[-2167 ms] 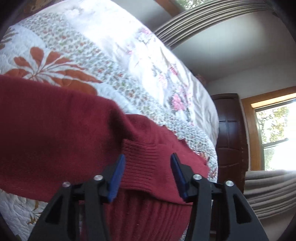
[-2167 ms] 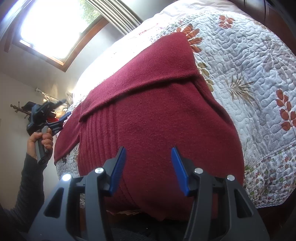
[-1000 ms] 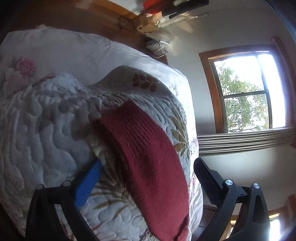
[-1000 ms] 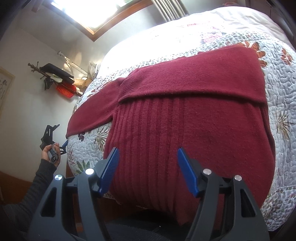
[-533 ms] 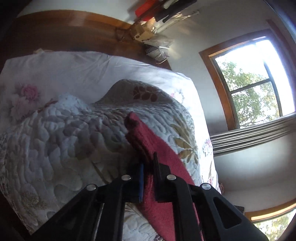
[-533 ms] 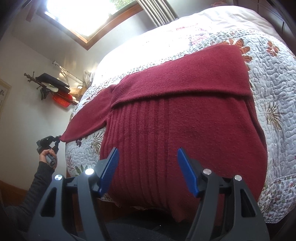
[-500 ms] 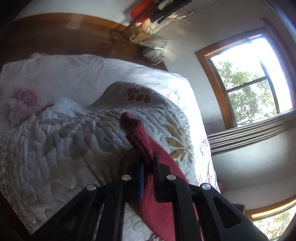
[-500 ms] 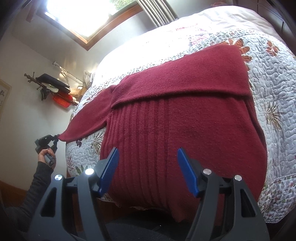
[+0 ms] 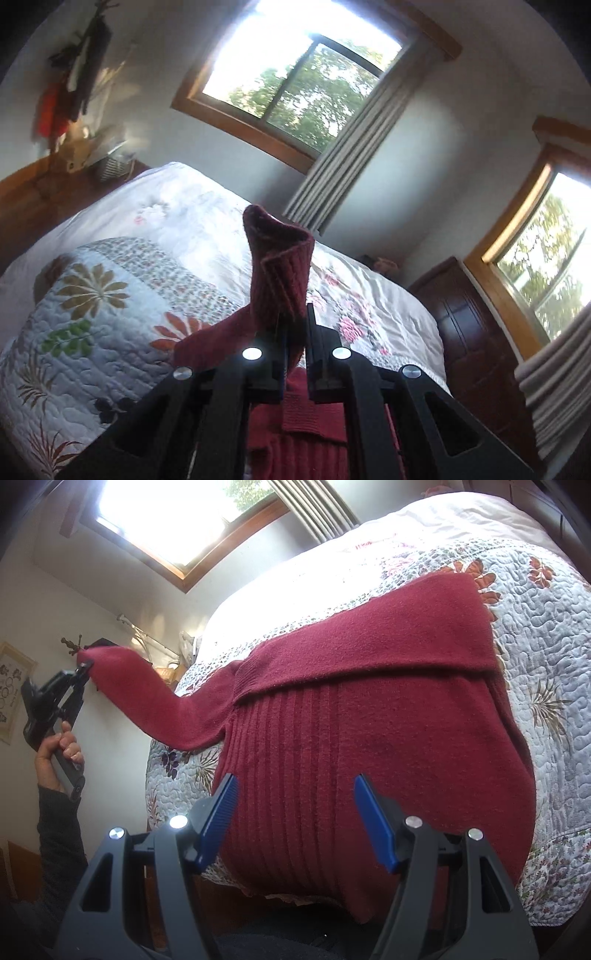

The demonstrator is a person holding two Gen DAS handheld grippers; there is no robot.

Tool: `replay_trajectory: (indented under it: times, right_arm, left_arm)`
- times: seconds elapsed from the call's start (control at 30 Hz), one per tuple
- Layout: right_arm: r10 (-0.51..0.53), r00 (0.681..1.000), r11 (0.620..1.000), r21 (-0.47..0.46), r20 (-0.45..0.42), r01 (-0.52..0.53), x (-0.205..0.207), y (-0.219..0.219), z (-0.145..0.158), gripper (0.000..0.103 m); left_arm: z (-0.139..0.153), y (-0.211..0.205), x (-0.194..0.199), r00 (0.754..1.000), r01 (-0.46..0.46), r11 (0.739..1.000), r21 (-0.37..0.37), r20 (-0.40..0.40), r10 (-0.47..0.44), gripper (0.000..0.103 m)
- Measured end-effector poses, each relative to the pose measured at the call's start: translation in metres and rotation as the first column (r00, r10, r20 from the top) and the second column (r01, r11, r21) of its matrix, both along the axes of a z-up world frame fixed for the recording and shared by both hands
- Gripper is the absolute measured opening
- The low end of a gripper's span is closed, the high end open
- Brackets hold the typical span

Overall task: Fold small clothes
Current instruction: 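Fold the held sleeve across the sweater body and open the left tool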

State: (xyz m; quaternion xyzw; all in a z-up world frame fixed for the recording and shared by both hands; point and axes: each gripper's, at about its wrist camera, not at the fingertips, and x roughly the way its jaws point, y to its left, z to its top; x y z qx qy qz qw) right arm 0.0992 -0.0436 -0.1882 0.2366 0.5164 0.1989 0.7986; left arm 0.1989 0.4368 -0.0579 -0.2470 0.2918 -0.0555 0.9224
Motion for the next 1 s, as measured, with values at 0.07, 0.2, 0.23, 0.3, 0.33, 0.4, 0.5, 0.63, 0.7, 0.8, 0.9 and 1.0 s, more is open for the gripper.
replay_trajectory:
  times: [0.07,0.2,0.23,0.3,0.33,0.4,0.5,0.63,0.7,0.8,0.9,1.0]
  right_arm:
    - [-0.015,1.0,1.0,0.006,0.003,0.015,-0.003,-0.008,0.0,0.065]
    - [-0.053,0.999,0.999,0.012,-0.008,0.053,-0.009,-0.026,-0.005,0.066]
    - [-0.063,0.998,0.998,0.016,-0.014,0.064,-0.01,-0.031,-0.007,0.066]
    - [-0.088,0.996,0.996,0.021,-0.025,0.089,-0.013,-0.042,-0.011,0.066]
    - [-0.099,0.995,0.995,0.024,-0.028,0.1,-0.014,-0.047,-0.013,0.067]
    - [-0.117,0.993,0.993,0.026,-0.03,0.118,-0.016,-0.055,-0.014,0.067]
    - [-0.135,0.991,0.991,0.024,-0.026,0.135,-0.02,-0.067,-0.014,0.067]
    - [-0.145,0.989,0.989,0.02,-0.022,0.146,-0.019,-0.078,-0.013,0.067]
    - [-0.139,0.99,0.99,0.02,-0.021,0.14,-0.014,-0.081,-0.012,0.067]
    - [-0.113,0.993,0.993,0.025,-0.019,0.114,0.0,-0.081,-0.01,0.071]
    - [-0.097,0.994,0.989,0.105,-0.054,0.102,0.028,-0.083,-0.013,0.081]
    - [-0.057,0.996,0.978,0.198,-0.073,0.07,0.068,-0.078,-0.017,0.081]
  left_arm:
    - [-0.006,-0.034,0.011,0.998,0.057,0.998,0.015,-0.024,-0.057,0.007]
    - [-0.035,-0.104,0.03,0.981,0.166,0.986,0.029,-0.109,-0.162,0.007]
    - [-0.045,-0.12,0.034,0.974,0.191,0.981,0.03,-0.133,-0.185,0.007]
    - [-0.069,-0.15,0.041,0.956,0.235,0.972,0.027,-0.187,-0.226,0.007]
    - [-0.08,-0.164,0.045,0.945,0.256,0.966,0.028,-0.216,-0.244,0.007]
    - [-0.108,-0.189,0.049,0.922,0.291,0.956,0.028,-0.274,-0.273,0.007]
    - [-0.14,-0.219,0.05,0.889,0.331,0.943,0.02,-0.342,-0.305,0.007]
    - [-0.17,-0.254,0.048,0.852,0.373,0.928,0.009,-0.398,-0.339,0.007]
    - [-0.178,-0.262,0.048,0.841,0.382,0.924,0.006,-0.416,-0.345,0.007]
    - [-0.184,-0.264,0.046,0.828,0.391,0.921,-0.011,-0.433,-0.357,0.009]
    - [-0.179,-0.258,0.036,0.822,0.393,0.917,-0.066,-0.422,-0.383,0.033]
    - [-0.166,-0.251,0.017,0.83,0.404,0.912,-0.074,-0.389,-0.399,0.059]
